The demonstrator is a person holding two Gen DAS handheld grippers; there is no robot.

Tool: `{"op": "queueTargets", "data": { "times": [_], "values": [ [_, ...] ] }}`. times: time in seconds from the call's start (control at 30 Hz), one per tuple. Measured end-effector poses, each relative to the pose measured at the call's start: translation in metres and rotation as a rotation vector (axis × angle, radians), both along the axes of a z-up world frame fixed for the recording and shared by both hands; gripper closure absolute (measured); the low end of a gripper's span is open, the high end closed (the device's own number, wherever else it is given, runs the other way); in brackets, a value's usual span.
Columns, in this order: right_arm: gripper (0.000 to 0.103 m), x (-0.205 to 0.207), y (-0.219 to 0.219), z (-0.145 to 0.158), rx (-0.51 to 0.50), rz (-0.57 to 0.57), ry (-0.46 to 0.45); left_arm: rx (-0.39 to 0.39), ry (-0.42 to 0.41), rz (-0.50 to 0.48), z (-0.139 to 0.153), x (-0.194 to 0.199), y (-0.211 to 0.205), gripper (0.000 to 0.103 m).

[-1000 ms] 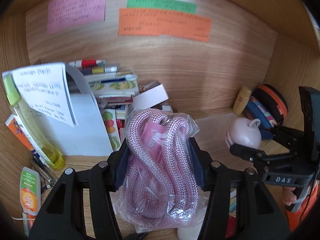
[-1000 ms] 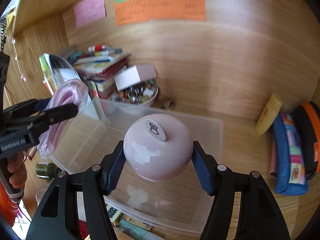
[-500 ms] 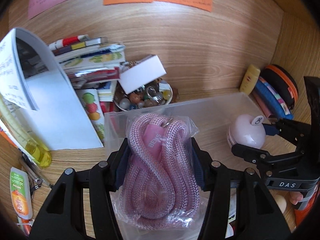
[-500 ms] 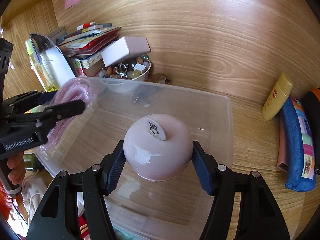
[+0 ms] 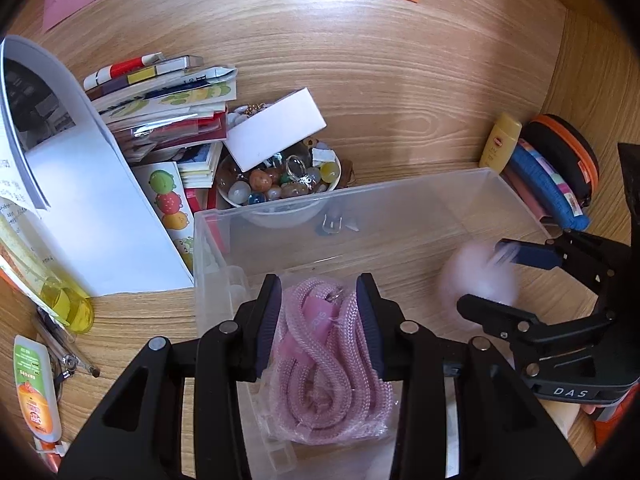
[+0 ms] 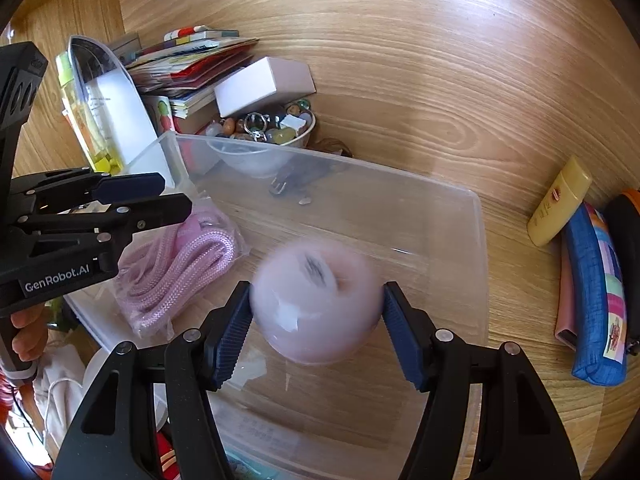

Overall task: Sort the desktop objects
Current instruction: 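Open the left tool dropping the rope while the right tool releases the jar into the box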

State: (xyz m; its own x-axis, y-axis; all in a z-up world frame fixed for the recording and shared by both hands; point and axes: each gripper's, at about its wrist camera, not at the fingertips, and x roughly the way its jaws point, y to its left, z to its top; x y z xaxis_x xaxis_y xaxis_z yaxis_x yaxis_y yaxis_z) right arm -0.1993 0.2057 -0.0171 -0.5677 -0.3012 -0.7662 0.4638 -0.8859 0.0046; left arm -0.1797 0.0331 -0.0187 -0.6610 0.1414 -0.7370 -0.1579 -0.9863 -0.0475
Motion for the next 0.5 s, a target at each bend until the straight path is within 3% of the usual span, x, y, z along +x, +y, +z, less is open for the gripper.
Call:
{"op": "queueTargets", "data": {
  "times": [0.33, 0.5],
  "values": [
    [0.039, 0.011, -0.004, 0.008, -0.008, 0.000, 0.055, -0.010, 0.038, 0.033, 0.012, 0.013, -0.002, 0.030],
    [0.031, 0.012, -0.001, 0.015, -0.030, -0.022, 0.081, -0.036, 0.064, 0.056, 0.022, 0.022, -0.003, 0.021]
  ]
}}
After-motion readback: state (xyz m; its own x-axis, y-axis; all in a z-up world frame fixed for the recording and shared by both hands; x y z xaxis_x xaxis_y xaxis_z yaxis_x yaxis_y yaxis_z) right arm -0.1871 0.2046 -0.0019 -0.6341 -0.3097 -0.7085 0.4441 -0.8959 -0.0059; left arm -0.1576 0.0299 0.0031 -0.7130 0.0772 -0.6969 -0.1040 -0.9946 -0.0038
